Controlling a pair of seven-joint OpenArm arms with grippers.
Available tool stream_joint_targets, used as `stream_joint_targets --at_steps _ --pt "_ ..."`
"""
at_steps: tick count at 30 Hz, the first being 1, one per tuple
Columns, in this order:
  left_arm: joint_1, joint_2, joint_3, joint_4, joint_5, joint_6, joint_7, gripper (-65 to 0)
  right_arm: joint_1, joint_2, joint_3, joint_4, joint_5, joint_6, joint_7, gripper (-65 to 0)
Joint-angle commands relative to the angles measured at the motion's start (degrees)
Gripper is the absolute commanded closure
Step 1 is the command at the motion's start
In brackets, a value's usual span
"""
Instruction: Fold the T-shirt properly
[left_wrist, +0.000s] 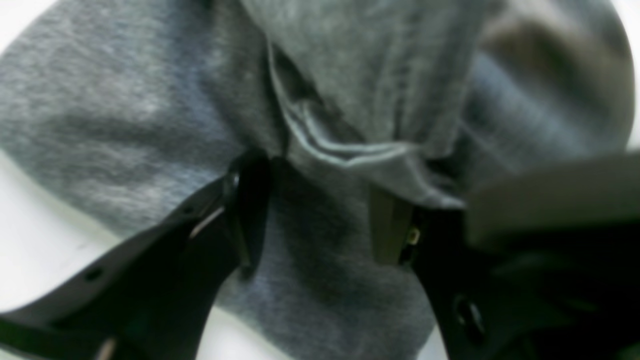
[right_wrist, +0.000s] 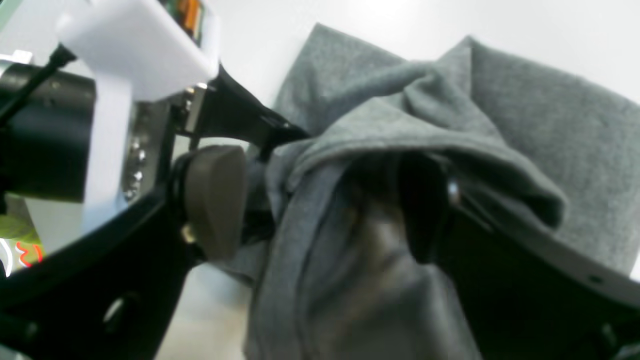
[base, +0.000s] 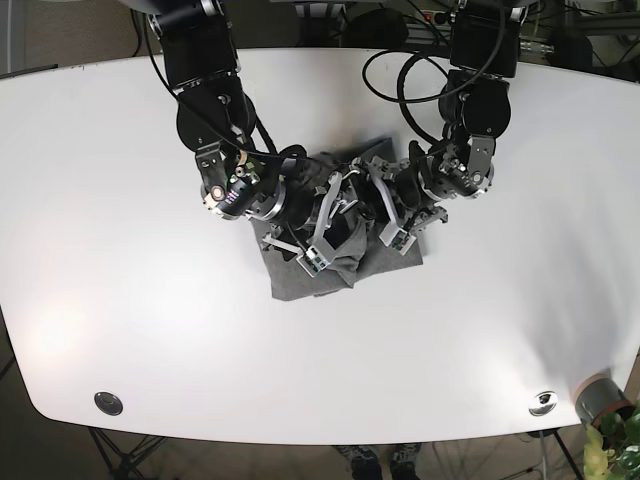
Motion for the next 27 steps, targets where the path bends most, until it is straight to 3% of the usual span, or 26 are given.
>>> stream_joint_targets --at_steps 1,8,19,27 --pt "-1.2 0.2 -1.3 2.5 -1.3 0.1 -3.5 -29.2 0.6 -0.6 0.5 3.0 2.0 1.28 0.7 -43.9" --pt "2.4 0.3 -5.8 9.3 -1.4 -0.1 -10.6 -29.2 -1.5 -0.6 7.0 10.0 2.0 1.37 0.7 -43.0" --pt "10.2 -0.2 -18.1 17.5 -1.4 -0.2 -10.6 -29.2 -4.6 3.7 8.4 12.4 2.0 1.37 0.7 -43.0" --pt "14.1 -1.5 -27.9 17.2 -1.4 -0.2 -10.6 -29.2 -2.6 2.9 8.2 2.8 2.0 1.37 1.1 -43.0"
